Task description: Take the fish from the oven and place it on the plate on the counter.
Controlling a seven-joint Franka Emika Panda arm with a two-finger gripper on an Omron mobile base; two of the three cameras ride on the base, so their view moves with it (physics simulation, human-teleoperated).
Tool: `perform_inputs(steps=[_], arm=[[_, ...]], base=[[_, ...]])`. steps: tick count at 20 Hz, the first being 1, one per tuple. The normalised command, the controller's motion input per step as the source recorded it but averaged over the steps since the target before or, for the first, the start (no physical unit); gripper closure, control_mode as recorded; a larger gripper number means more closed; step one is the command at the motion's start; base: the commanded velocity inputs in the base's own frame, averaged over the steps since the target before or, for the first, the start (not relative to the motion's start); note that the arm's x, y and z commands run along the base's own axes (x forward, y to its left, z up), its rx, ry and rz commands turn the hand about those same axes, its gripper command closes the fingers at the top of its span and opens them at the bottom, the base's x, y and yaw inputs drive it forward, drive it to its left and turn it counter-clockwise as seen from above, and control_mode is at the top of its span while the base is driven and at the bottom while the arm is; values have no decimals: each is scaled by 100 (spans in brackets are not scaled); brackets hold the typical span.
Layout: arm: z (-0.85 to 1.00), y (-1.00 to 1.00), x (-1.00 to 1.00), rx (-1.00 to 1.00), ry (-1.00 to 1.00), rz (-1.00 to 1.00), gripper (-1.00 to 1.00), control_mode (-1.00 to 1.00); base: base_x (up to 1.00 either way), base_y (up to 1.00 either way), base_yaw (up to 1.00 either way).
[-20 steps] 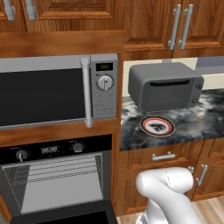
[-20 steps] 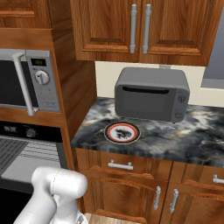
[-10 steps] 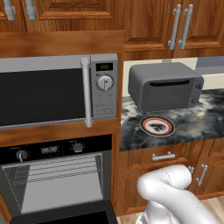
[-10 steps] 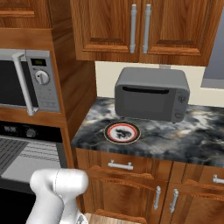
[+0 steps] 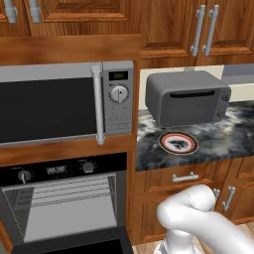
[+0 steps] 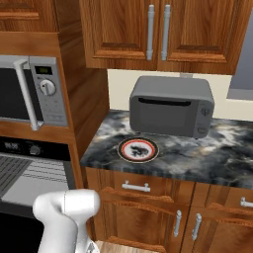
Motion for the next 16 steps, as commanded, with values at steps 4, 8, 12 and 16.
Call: perform_inputs(steps=[4,8,12,16], arm=[[19,5,66,-5,11,0,-100,-100],[0,13,86,-13,26,0,-100,-100],[0,3,61,-9,20,0,-100,-100],[0,1,48,-2,13,0,-100,-100]], base=[[0,0,0],[0,0,0],[0,0,0],[0,0,0]])
